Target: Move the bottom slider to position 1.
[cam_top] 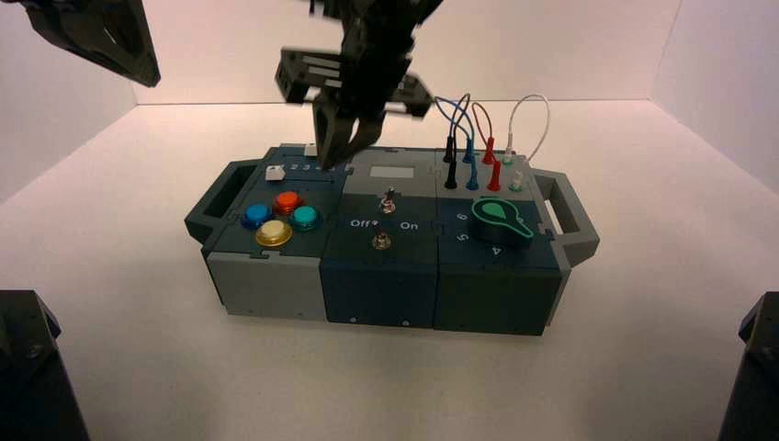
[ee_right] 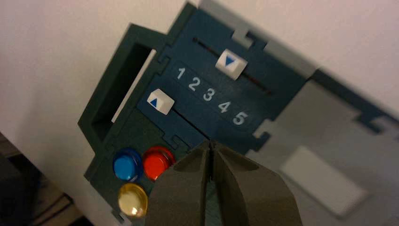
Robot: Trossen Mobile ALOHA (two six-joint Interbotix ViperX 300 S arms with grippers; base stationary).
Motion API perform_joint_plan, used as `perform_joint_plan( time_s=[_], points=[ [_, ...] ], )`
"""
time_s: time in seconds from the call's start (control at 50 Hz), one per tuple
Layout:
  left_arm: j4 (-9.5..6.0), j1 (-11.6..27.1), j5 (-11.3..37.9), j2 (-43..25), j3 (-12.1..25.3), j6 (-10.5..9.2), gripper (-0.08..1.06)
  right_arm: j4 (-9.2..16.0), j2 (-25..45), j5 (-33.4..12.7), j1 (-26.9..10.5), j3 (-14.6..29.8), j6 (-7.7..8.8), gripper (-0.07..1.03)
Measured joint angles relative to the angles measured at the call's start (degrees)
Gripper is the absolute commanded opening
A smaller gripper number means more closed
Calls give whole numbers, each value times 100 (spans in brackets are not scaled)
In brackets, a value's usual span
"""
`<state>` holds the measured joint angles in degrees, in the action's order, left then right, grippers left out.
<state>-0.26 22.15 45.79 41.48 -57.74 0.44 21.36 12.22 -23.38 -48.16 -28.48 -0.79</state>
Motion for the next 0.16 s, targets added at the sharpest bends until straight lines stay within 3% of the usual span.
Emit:
perform_joint_plan(
  time_s=[0.16],
  points=[
    [0, -9, -53, 149, -26, 0, -3, -176, -255, 26, -9, -114, 0, -2]
  ],
)
